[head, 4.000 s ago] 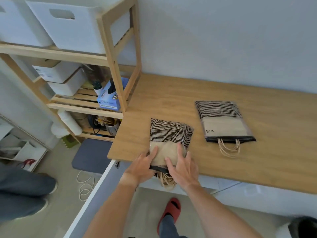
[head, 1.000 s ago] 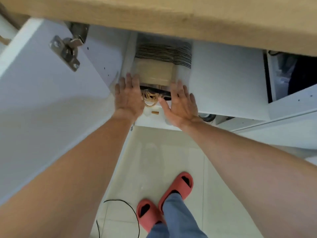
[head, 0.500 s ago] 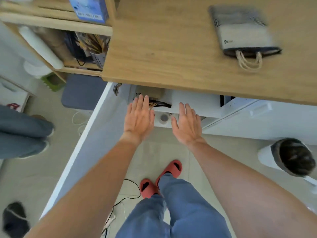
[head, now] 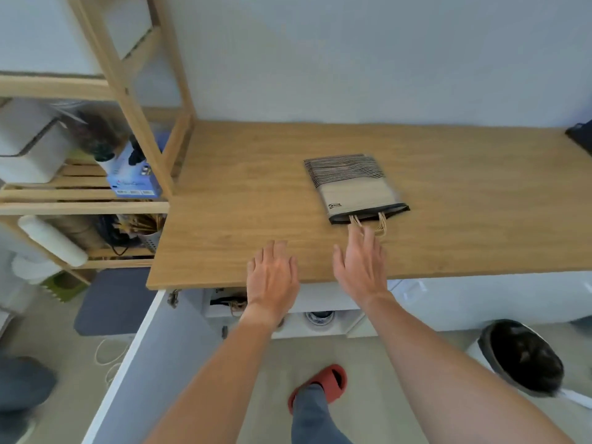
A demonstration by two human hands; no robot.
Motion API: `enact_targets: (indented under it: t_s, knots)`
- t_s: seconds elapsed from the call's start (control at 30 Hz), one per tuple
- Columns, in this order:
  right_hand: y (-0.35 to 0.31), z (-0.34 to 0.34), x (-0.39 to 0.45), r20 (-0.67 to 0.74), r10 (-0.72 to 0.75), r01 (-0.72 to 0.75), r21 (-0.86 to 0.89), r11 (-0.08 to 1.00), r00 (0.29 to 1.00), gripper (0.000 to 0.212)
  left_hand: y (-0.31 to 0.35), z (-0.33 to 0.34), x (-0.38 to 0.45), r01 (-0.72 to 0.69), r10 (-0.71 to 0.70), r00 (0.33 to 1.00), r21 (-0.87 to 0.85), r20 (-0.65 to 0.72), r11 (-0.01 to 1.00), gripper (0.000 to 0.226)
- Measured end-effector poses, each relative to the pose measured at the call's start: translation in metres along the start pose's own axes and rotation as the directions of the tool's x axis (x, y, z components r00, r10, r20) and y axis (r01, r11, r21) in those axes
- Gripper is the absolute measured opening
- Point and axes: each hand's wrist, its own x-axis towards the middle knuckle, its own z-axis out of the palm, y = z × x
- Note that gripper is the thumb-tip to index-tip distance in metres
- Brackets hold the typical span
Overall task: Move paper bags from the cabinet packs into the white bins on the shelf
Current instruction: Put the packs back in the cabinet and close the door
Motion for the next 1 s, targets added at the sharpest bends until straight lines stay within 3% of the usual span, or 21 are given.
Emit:
enact_targets:
  t_s: [0.27,0.5,0.6,0.73,0.8,0.9,1.0]
  knots:
    - [0.067,-0.015,0.118,0.034,0.131,-0.129,-0.071,0.989,0.991,0.059,0.05,0.03,0.105,0.148,-0.131,0.986,-0.162,0.107,0.976,0.046]
    - [0.1,0.008,0.187,0.184,0.173,-0.168,-0.039,0.985,0.968,0.068,0.089,0.062,0.181,0.261,-0.203,0.957,-0.304,0.209,0.916,0.037]
    - [0.113,0.024,0.208,0.282,0.187,-0.186,-0.033,0.982,0.941,0.078,0.104,0.076,0.202,0.232,-0.179,0.958,-0.237,0.225,0.943,0.034]
    - [0.128,0.051,0.215,0.394,0.182,-0.178,-0.047,0.983,0.901,0.084,0.117,0.099,0.215,0.166,-0.166,0.959,0.018,0.229,0.986,0.047]
    - [0.132,0.059,0.211,0.355,0.149,-0.127,-0.085,0.988,0.923,0.083,0.12,0.102,0.216,0.18,-0.193,0.955,0.075,0.224,0.981,0.049]
    - [0.134,0.063,0.202,0.261,0.129,-0.098,-0.128,0.987,0.957,0.082,0.122,0.097,0.213,0.225,-0.22,0.945,0.007,0.242,0.974,0.045]
    - [0.13,0.062,0.194,0.236,0.131,-0.103,-0.128,0.986,0.963,0.081,0.123,0.093,0.204,0.174,-0.179,0.954,0.042,0.242,0.984,0.038]
